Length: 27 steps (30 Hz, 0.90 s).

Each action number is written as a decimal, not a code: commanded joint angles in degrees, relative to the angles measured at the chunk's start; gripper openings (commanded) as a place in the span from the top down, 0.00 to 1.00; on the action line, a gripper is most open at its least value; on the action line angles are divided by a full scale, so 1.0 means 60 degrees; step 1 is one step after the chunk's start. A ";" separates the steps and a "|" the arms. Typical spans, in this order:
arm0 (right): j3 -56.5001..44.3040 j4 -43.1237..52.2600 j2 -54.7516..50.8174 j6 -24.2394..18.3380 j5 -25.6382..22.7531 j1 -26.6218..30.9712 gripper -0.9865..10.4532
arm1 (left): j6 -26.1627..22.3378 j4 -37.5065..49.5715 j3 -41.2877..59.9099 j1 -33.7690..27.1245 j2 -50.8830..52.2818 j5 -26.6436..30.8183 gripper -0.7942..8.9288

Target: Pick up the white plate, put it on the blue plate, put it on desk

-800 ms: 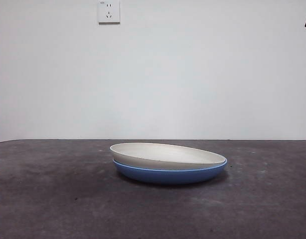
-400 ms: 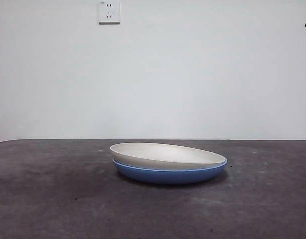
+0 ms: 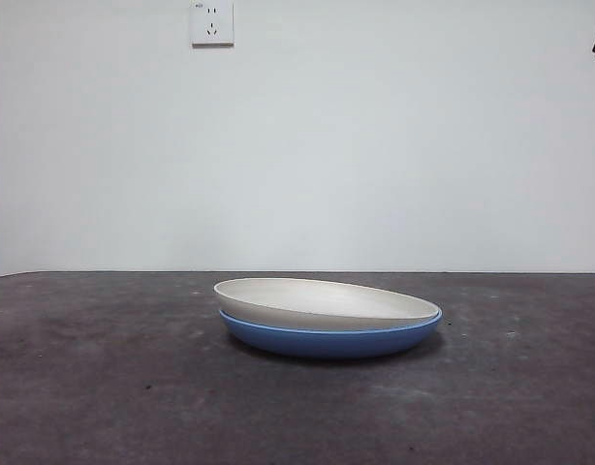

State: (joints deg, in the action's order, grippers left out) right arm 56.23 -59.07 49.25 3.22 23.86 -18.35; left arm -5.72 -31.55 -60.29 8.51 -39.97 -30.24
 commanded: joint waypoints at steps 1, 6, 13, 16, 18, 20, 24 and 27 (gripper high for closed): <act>0.0146 0.0091 0.0073 -0.0087 0.0022 -0.0047 0.91 | -0.0226 0.2109 0.0933 -0.0696 0.0882 0.1322 0.90; 0.0146 0.0091 0.0073 -0.0087 0.0022 -0.0047 0.91 | -0.0226 0.4065 0.3005 -0.1483 0.2382 0.3599 0.90; 0.0146 0.0091 0.0073 -0.0087 0.0022 -0.0047 0.91 | -0.0219 0.4492 0.5774 -0.2011 0.4047 0.4626 0.90; 0.0146 0.0091 0.0073 -0.0087 0.0022 -0.0047 0.91 | -0.0219 0.4495 0.6736 -0.2080 0.4550 0.4630 0.90; 0.0146 0.0091 0.0073 -0.0087 0.0022 -0.0047 0.91 | -0.0208 0.4488 0.7318 -0.2080 0.4834 0.4626 0.90; 0.0146 0.0091 0.0073 -0.0087 0.0022 -0.0047 0.91 | -0.0193 0.4481 0.7879 -0.2080 0.5118 0.4630 0.90; 0.0146 0.0091 0.0073 -0.0087 0.0022 -0.0047 0.91 | -0.0171 0.4466 0.8681 -0.2080 0.5617 0.4626 0.90; 0.0146 0.0091 0.0073 -0.0087 0.0022 -0.0047 0.91 | -0.0149 0.4397 0.9074 -0.2080 0.5967 0.4626 0.90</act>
State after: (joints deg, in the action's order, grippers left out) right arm 56.23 -59.07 49.25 3.22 23.86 -18.35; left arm -6.55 -5.87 -6.15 -3.88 -4.64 -2.72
